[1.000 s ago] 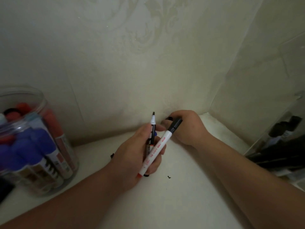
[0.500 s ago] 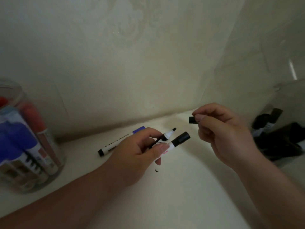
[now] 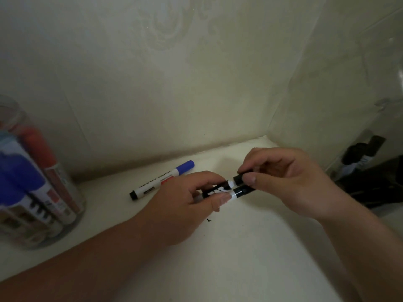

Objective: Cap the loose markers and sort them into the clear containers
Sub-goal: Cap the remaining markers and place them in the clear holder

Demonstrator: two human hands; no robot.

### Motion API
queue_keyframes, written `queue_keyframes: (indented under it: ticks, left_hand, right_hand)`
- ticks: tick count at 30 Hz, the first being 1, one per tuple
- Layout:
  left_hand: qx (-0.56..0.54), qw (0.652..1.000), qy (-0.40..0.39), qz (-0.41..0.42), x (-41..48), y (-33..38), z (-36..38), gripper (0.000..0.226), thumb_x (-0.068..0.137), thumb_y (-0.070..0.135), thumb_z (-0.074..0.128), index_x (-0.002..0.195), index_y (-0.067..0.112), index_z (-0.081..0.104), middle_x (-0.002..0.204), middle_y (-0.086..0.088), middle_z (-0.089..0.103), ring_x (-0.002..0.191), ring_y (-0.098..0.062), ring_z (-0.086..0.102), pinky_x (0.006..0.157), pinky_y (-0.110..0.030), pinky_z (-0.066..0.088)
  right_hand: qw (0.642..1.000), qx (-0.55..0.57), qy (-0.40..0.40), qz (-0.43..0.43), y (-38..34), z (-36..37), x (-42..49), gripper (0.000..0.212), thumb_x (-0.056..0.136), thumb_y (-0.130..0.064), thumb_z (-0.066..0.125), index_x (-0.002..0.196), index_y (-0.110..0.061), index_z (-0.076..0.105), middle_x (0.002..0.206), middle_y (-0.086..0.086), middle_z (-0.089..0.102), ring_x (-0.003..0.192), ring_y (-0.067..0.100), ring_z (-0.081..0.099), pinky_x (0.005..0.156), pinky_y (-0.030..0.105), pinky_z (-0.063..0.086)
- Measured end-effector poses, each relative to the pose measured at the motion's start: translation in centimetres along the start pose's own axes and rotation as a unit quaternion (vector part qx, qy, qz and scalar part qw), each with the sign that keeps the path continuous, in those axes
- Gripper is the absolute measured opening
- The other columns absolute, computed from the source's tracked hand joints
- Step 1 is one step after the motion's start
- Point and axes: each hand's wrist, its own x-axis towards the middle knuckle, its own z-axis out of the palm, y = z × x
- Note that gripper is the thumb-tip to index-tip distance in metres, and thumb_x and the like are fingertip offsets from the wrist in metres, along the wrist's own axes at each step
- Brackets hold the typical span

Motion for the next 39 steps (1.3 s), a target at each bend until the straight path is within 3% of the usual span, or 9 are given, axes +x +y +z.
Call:
queue_keyframes:
  ticks: [3,7,12,15,25,29,31,34,39]
  left_hand:
    - [0.017,1.000,-0.013,0.010,-0.1,0.1,-0.1,0.012,0.092,0.039,0.066,0.102,0.044,0.069,0.078,0.009,0.069,0.072,-0.008,0.068,0.068,-0.027,0.055]
    - [0.052,0.998,-0.019,0.028,-0.2,0.3,-0.5,0.025,0.097,0.043,0.051,0.108,0.045,0.073,0.072,0.008,0.068,0.065,-0.011,0.064,0.058,-0.018,0.047]
    - [0.029,0.999,-0.027,0.028,-0.5,0.6,-1.0,0.025,0.091,0.044,0.056,0.111,0.052,0.070,0.073,0.018,0.069,0.063,-0.002,0.059,0.061,-0.012,0.044]
    - [0.016,0.999,-0.031,0.025,-0.6,0.6,-1.0,0.027,0.090,0.046,0.057,0.112,0.050,0.071,0.072,0.019,0.068,0.064,0.001,0.058,0.064,-0.013,0.044]
    - [0.028,0.999,-0.009,0.036,-0.6,1.0,-1.0,0.022,0.093,0.024,0.068,0.102,0.044,0.073,0.071,0.029,0.067,0.066,0.007,0.061,0.069,-0.010,0.041]
    - [0.012,1.000,0.016,0.013,-0.5,1.3,-0.5,0.020,0.092,0.031,0.067,0.094,0.050,0.072,0.061,0.019,0.064,0.058,0.001,0.057,0.058,-0.011,0.042]
    - [-0.047,0.998,0.022,-0.024,-0.5,1.2,-0.5,0.011,0.084,0.044,0.066,0.088,0.044,0.076,0.056,0.010,0.060,0.051,-0.001,0.052,0.053,-0.013,0.039]
    - [-0.122,0.990,0.019,-0.067,0.0,1.1,-0.6,0.029,0.074,0.052,0.075,0.082,0.025,0.076,0.052,0.006,0.051,0.045,-0.008,0.043,0.049,-0.022,0.035]
    - [-0.134,0.982,-0.051,-0.122,0.0,1.0,-1.7,0.041,0.068,0.051,0.085,0.084,0.014,0.074,0.052,0.003,0.049,0.042,-0.010,0.037,0.044,-0.020,0.032]
  right_hand:
    - [0.993,-0.111,-0.010,-0.033,-0.1,0.2,-0.1,0.029,0.078,-0.044,0.078,0.089,-0.018,0.076,0.080,0.007,0.068,0.082,0.033,0.059,0.078,0.044,0.050]
    - [0.986,-0.162,-0.014,-0.040,-0.4,0.7,-0.5,0.021,0.078,-0.043,0.077,0.088,-0.025,0.077,0.083,-0.001,0.070,0.090,0.026,0.062,0.084,0.042,0.051]
    - [0.986,-0.162,0.017,-0.031,0.0,1.8,-0.8,0.019,0.078,-0.038,0.074,0.088,-0.022,0.079,0.083,-0.002,0.069,0.088,0.021,0.064,0.081,0.030,0.050]
    - [0.984,-0.173,0.033,-0.038,-0.1,2.4,-1.0,0.014,0.079,-0.038,0.072,0.085,-0.027,0.078,0.082,-0.001,0.069,0.083,0.022,0.067,0.076,0.033,0.052]
    - [0.966,-0.242,0.080,-0.048,0.3,3.6,-1.2,0.024,0.085,-0.043,0.065,0.080,-0.022,0.076,0.072,-0.008,0.063,0.065,0.014,0.060,0.059,0.014,0.041]
    - [0.973,-0.206,0.102,-0.005,-0.1,4.1,-1.0,0.030,0.089,-0.044,0.068,0.076,-0.017,0.073,0.064,-0.002,0.066,0.056,0.013,0.059,0.052,0.022,0.044]
    - [0.991,-0.098,0.071,0.048,-0.4,3.8,-0.5,0.041,0.088,-0.049,0.067,0.075,-0.010,0.069,0.061,0.005,0.067,0.050,0.019,0.056,0.047,0.026,0.045]
    - [0.997,0.018,-0.005,0.081,-0.9,1.9,-0.5,0.045,0.076,-0.053,0.077,0.084,-0.010,0.070,0.065,0.011,0.061,0.049,0.022,0.046,0.043,0.027,0.039]
    - [0.991,-0.052,-0.083,0.093,-1.9,0.5,-1.1,0.026,0.081,-0.032,0.079,0.093,-0.010,0.072,0.071,0.014,0.055,0.052,0.020,0.045,0.046,0.029,0.039]
